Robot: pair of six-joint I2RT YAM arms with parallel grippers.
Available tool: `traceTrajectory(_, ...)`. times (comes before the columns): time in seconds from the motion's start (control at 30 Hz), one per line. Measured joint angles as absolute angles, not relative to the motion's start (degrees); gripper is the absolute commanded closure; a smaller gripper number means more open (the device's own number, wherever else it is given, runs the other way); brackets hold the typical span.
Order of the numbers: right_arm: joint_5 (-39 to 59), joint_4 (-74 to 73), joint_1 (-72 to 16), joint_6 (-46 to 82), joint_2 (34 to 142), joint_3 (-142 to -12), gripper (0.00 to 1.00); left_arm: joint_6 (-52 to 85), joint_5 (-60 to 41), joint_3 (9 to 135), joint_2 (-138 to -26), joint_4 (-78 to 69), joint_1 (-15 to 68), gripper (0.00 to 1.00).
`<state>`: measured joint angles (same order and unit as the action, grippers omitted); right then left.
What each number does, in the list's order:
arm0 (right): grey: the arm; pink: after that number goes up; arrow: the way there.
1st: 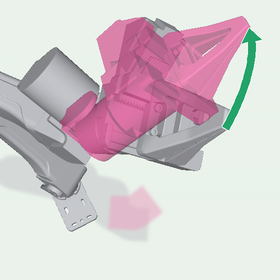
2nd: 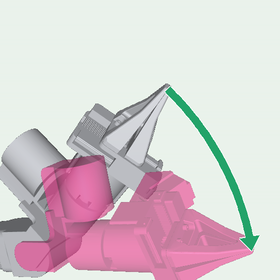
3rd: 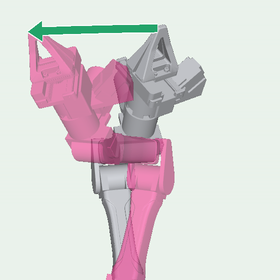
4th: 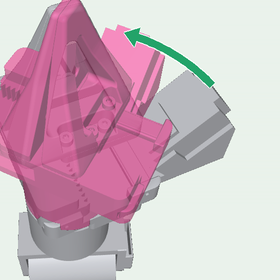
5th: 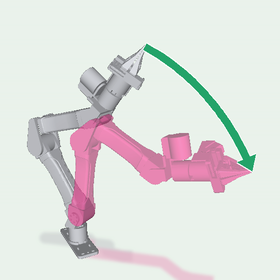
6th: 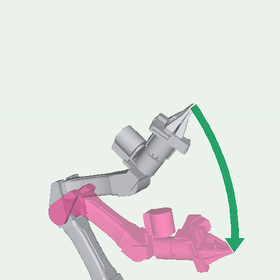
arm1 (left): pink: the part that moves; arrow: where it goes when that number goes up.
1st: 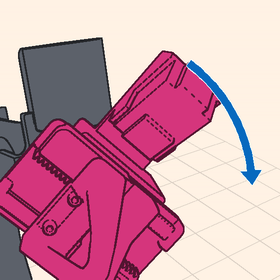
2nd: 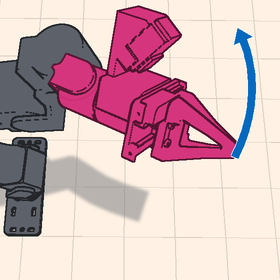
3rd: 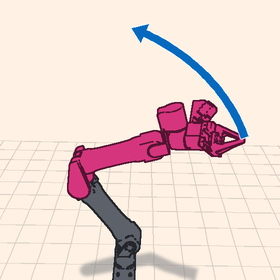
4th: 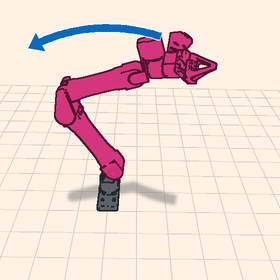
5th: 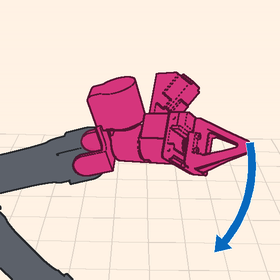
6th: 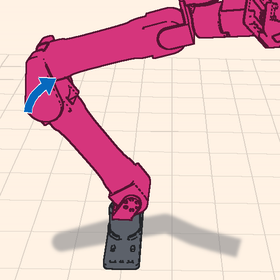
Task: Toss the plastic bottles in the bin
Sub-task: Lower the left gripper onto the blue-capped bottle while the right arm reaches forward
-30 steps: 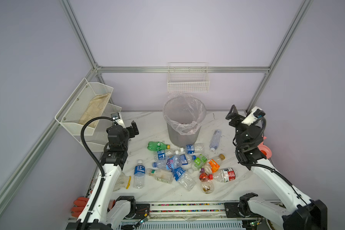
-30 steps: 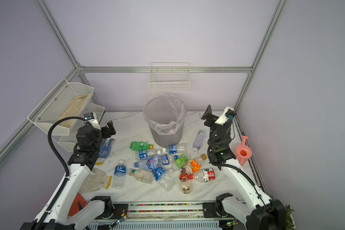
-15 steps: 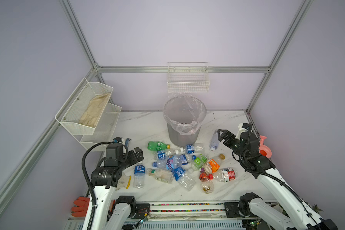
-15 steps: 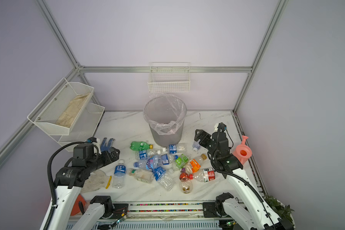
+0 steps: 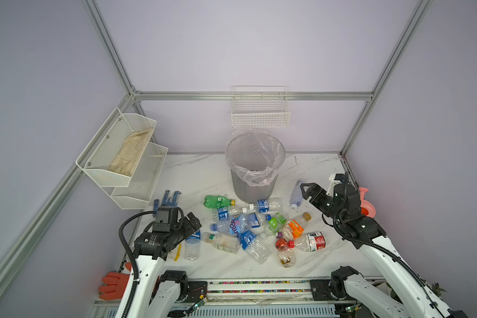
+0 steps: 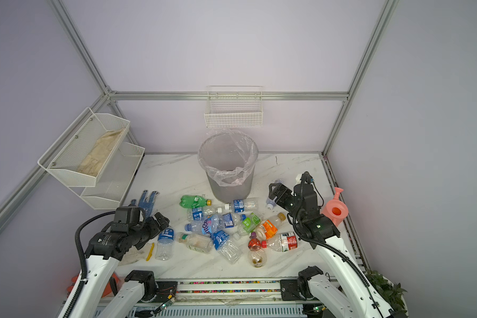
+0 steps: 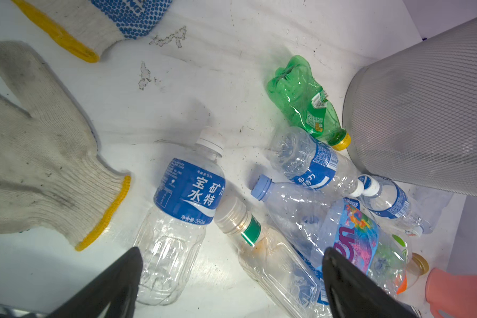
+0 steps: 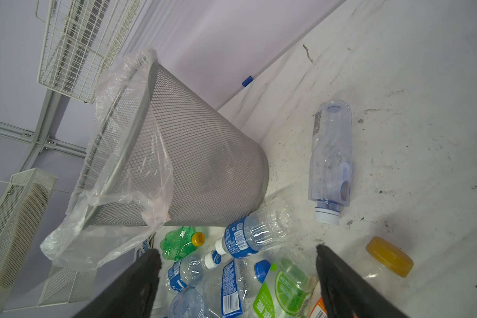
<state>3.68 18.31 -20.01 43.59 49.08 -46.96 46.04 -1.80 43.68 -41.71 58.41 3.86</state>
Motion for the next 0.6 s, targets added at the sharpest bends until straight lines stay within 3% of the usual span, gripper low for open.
traceTrajectory(0.27,4.2,18.7,-20.1,43.9,47.9,-46.5,0.1,48.6,2.2,38.2,-50.3,53.4,6.6,0.0)
traceTrajectory(0.6,7.5,14.8,-20.1,45.0,47.8,-40.4,0.1,49.0,3.6,33.5,-54.0,47.2,6.9,0.12)
